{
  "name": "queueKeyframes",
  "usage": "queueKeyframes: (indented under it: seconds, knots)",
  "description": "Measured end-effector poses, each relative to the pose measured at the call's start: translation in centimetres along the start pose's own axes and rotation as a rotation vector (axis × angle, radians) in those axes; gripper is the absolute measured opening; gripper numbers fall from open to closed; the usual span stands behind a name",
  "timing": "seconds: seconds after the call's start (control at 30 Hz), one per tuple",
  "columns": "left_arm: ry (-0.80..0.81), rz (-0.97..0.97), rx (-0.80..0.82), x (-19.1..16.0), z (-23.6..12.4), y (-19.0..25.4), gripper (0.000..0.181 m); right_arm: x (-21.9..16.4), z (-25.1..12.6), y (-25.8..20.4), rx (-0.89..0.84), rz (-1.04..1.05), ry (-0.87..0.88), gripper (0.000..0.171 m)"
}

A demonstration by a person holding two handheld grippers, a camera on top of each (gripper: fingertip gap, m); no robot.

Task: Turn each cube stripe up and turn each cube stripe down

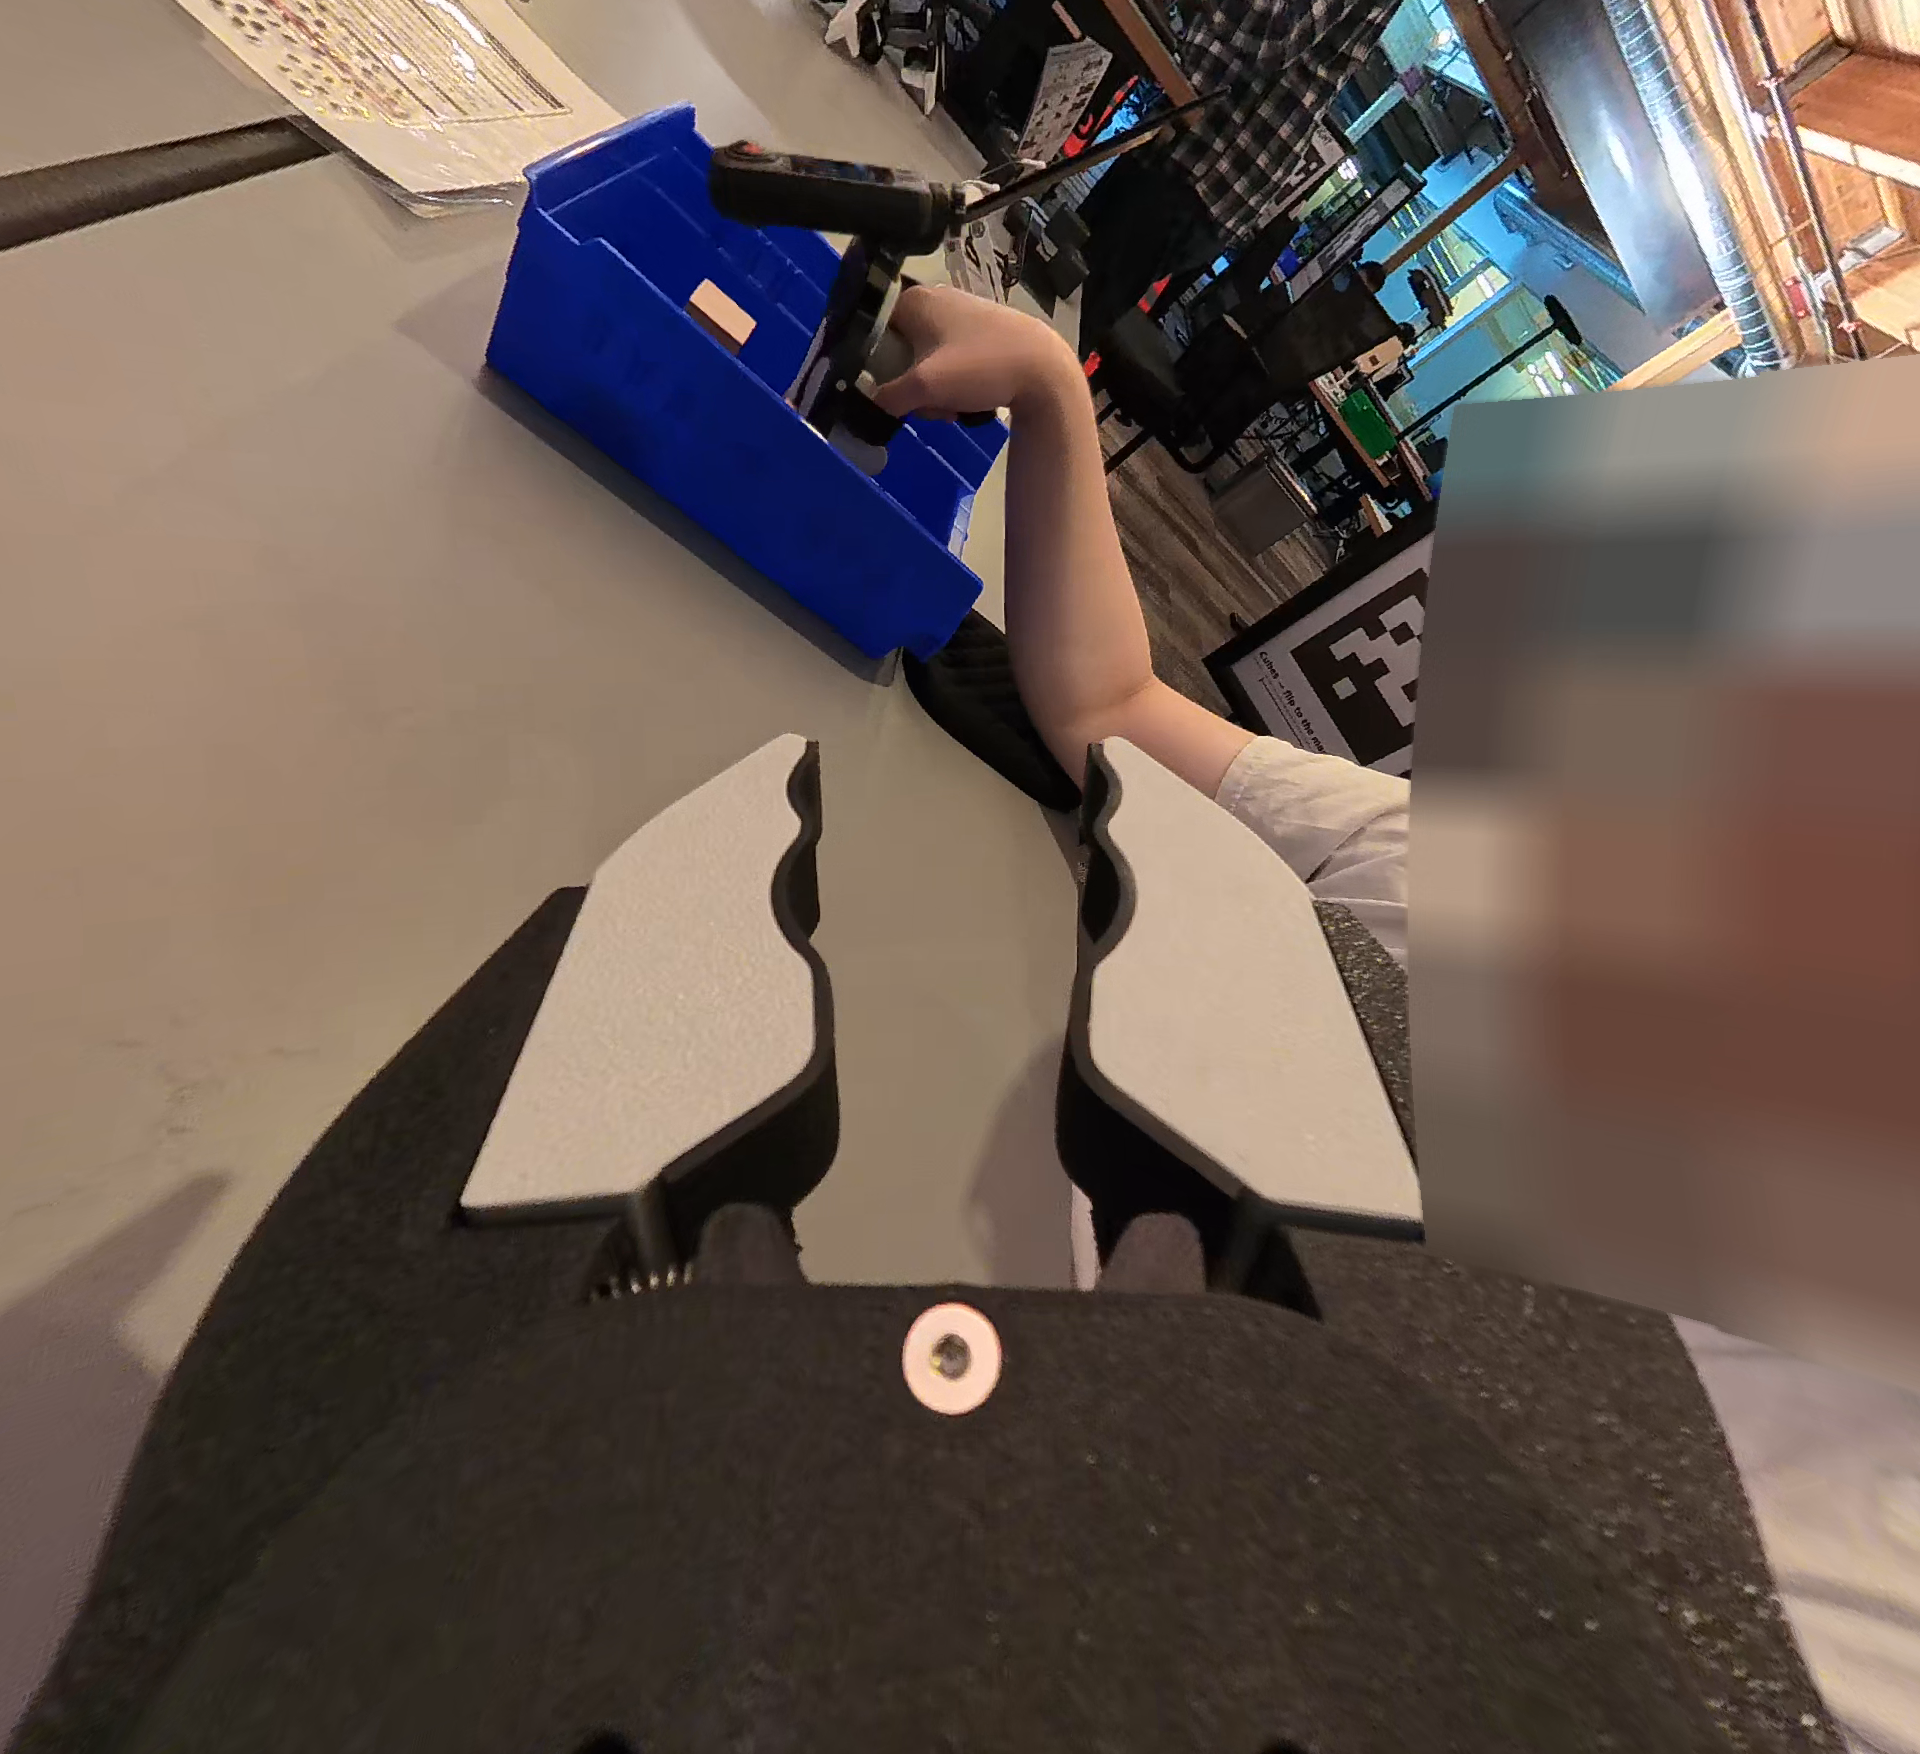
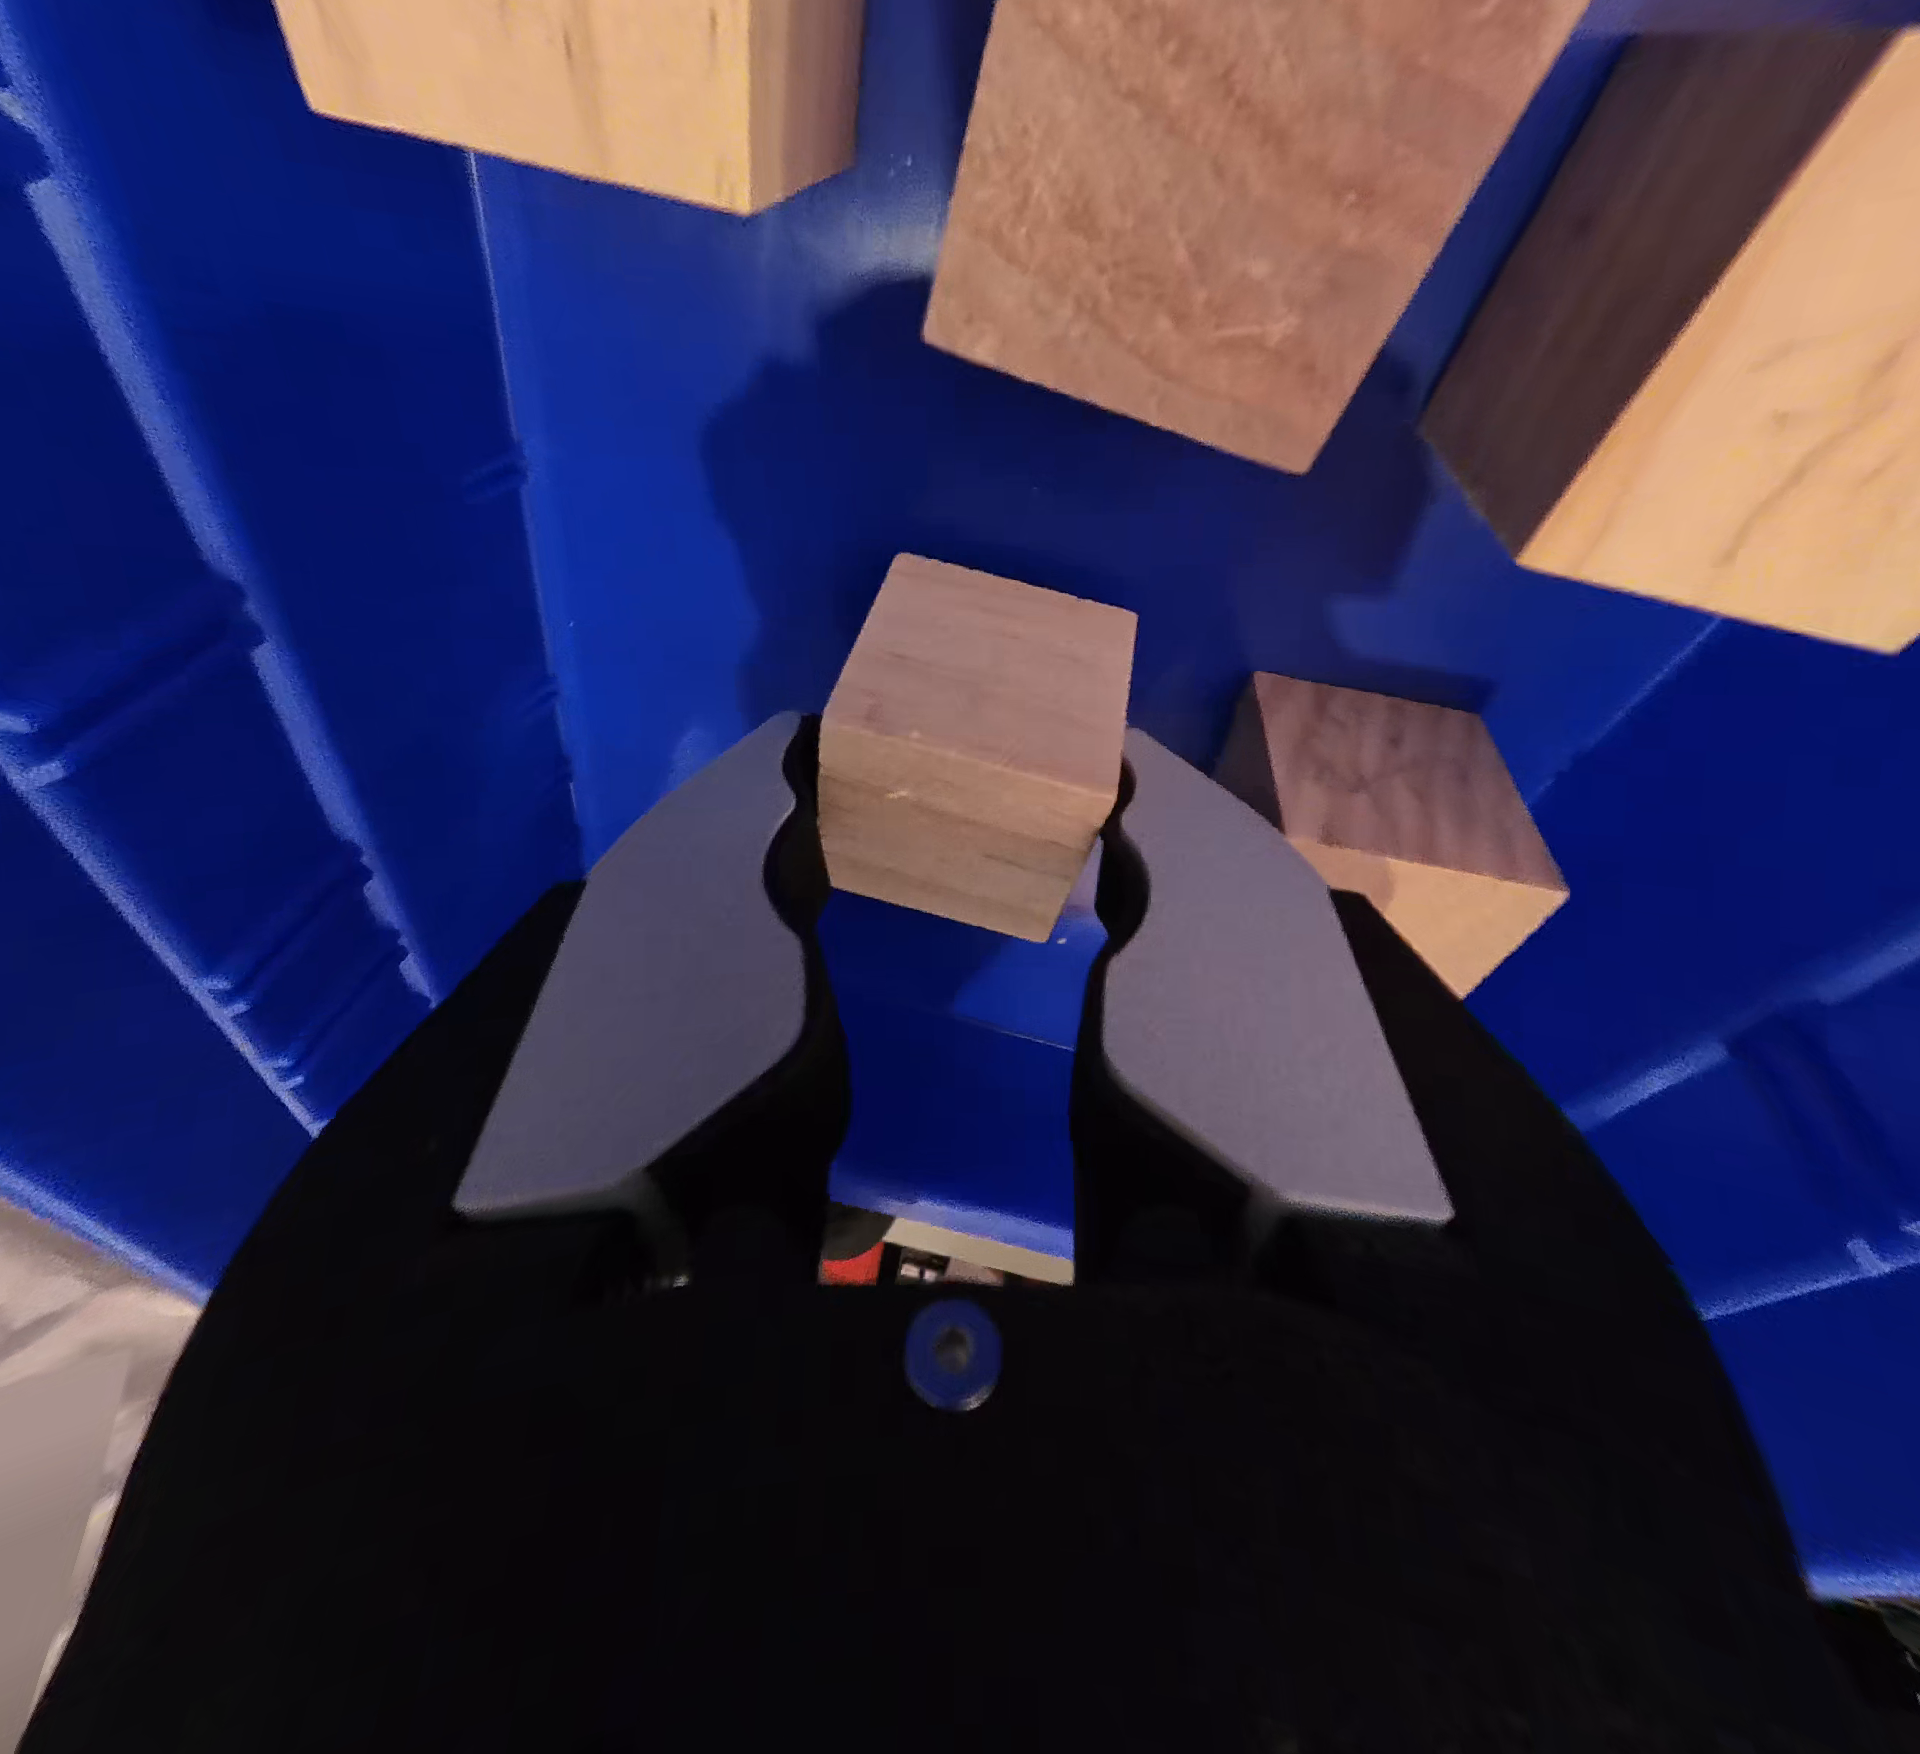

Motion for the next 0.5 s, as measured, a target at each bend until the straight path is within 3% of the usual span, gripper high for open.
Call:
queueKeyframes:
  seconds: [0.33,0.5]
  knots:
    - [-0.015,-0.003,-0.011,-0.2,0.3,0.3,0.047,0.5,-0.1,0.4,0.005,0.037,0.024,0.049]
    - [0.055,0.047,-0.056,0.8,-1.1,2.0,0.038,0.7,-3.5,-0.3,-0.031,0.009,0.170,0.056]
Point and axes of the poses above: each gripper's, where its closed fingertips meet, z out along the fingers, x out of its top, y = z × x across the jaws, the point moved 5 cm from there along -z, back along the fingers, and after that the axes turned 7 degrees about y, right-handed, at the moved point
